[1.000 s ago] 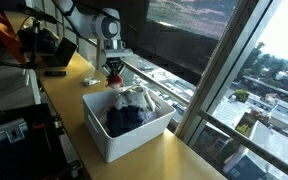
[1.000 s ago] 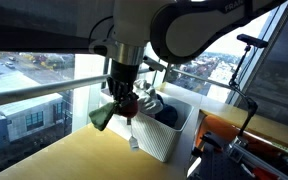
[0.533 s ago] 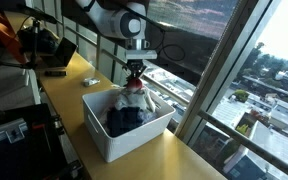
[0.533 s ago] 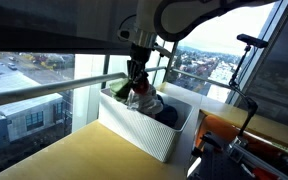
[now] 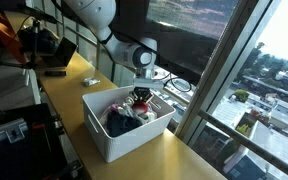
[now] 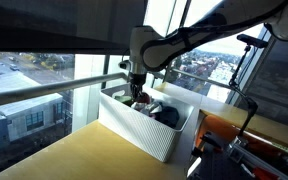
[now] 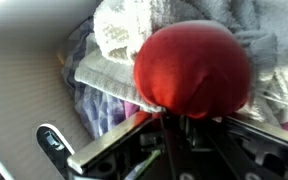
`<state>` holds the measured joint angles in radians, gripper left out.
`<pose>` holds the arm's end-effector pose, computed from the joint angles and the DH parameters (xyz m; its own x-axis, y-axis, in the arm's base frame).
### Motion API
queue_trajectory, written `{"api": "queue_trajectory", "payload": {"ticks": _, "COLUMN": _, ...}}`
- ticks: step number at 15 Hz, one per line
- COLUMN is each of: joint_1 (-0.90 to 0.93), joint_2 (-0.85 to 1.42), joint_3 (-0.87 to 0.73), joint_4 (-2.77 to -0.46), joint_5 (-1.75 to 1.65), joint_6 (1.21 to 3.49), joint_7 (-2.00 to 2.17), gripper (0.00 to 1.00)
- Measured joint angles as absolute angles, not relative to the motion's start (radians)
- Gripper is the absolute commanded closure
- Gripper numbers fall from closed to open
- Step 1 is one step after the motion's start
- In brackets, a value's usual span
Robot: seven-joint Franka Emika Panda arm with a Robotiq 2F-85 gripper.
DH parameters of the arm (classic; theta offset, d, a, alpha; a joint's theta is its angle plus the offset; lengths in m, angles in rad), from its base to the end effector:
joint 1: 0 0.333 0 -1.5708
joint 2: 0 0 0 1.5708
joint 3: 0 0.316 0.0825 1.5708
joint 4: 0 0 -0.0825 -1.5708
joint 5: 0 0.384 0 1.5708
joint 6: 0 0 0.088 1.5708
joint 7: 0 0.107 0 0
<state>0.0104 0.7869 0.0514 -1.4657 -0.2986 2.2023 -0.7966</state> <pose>0.7152 0.0278 0.2098 0.5158 0.8370 -0.1829 0.8565 -0.5082 0.0899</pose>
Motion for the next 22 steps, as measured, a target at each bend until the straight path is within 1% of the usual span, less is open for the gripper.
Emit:
{"api": "queue_trajectory", "payload": {"ticks": 1, "joint_1": 0.012, "joint_2": 0.807, "joint_3": 0.051, "joint_4": -1.438, "joint_5": -0.299, "joint_6": 2.183, "joint_7": -0.792, "gripper": 0.60}}
{"api": "queue_trajectory", "payload": {"ticks": 4, "joint_1": 0.019, "joint_2": 0.826, "joint_3": 0.057, "joint_4": -1.388, "joint_5": -0.299, "joint_6": 2.143, "joint_7": -0.785, "gripper": 0.37}}
{"api": "queue_trajectory", "payload": {"ticks": 9, "joint_1": 0.022, "joint_2": 0.773, "joint_3": 0.090, "joint_4": -1.372, "joint_5": -0.293, "joint_6": 2.141, "joint_7": -0.785, "gripper": 0.01}}
{"api": "queue_trajectory", "payload": {"ticks": 10, "joint_1": 0.026, "joint_2": 0.755, "joint_3": 0.100, "joint_4": -1.374, "joint_5": -0.292, "joint_6": 2.141, "joint_7": -0.785, "gripper": 0.00}}
{"api": "queue_trajectory", "payload": {"ticks": 17, "joint_1": 0.111, "joint_2": 0.627, "joint_3": 0.178, "joint_4": -1.481, "joint_5": -0.290, "joint_6": 2.155, "joint_7": -0.785, "gripper": 0.00}}
{"api": "queue_trajectory", "payload": {"ticks": 22, "joint_1": 0.156, "joint_2": 0.614, "joint_3": 0.272, "joint_4": -1.573, "joint_5": -0.230, "joint_6": 2.238, "joint_7": -0.835, "gripper": 0.00}}
